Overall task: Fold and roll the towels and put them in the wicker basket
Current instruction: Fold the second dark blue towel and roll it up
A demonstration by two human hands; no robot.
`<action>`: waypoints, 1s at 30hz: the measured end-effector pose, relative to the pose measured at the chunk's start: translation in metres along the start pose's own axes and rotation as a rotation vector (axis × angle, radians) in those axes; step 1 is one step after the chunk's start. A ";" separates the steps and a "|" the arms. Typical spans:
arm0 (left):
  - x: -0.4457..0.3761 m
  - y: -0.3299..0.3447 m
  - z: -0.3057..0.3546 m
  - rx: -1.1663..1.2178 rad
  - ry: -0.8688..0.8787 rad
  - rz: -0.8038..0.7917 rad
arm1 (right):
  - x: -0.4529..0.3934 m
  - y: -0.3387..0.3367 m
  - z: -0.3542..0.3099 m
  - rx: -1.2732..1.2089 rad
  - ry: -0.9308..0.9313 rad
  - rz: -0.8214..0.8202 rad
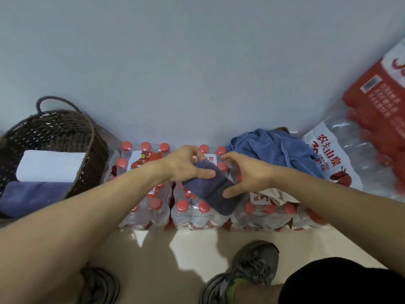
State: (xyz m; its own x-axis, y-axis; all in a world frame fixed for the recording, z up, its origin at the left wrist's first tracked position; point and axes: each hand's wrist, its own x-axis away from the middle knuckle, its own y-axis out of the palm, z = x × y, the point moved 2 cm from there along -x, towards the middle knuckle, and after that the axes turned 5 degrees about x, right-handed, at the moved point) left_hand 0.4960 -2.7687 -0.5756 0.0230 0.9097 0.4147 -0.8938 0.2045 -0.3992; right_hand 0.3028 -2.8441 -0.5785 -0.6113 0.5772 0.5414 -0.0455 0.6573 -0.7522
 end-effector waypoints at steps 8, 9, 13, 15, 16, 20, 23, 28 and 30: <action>0.055 -0.066 0.061 -0.213 0.234 -0.238 | 0.024 -0.004 -0.090 -0.347 -0.379 0.208; 0.063 -0.079 0.058 -0.192 0.235 -0.230 | 0.025 -0.003 -0.098 -0.359 -0.389 0.198; 0.090 -0.134 0.025 -0.042 0.187 -0.195 | 0.024 0.002 -0.131 -0.378 -0.386 0.117; 0.101 -0.160 0.007 0.059 0.115 -0.181 | 0.020 0.002 -0.147 -0.364 -0.375 0.163; 0.105 -0.171 0.000 0.085 0.087 -0.178 | 0.017 0.001 -0.156 -0.346 -0.372 0.211; 0.120 -0.209 -0.028 0.054 0.040 -0.139 | -0.007 0.002 -0.198 -0.304 -0.408 0.249; 0.130 -0.237 -0.057 -0.092 0.023 -0.071 | -0.029 0.012 -0.227 -0.214 -0.464 0.140; 0.130 -0.289 -0.110 -0.167 -0.011 0.192 | -0.091 0.005 -0.274 -0.191 -0.376 0.287; 0.124 -0.308 -0.130 -0.227 -0.020 0.311 | -0.121 -0.007 -0.295 -0.180 -0.301 0.371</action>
State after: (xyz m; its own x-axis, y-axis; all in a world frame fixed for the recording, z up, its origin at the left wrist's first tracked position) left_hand 0.8329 -2.6724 -0.5077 -0.2445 0.9340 0.2607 -0.7346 -0.0029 -0.6785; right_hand 0.6107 -2.7755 -0.5281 -0.7623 0.6398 0.0977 0.3387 0.5229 -0.7822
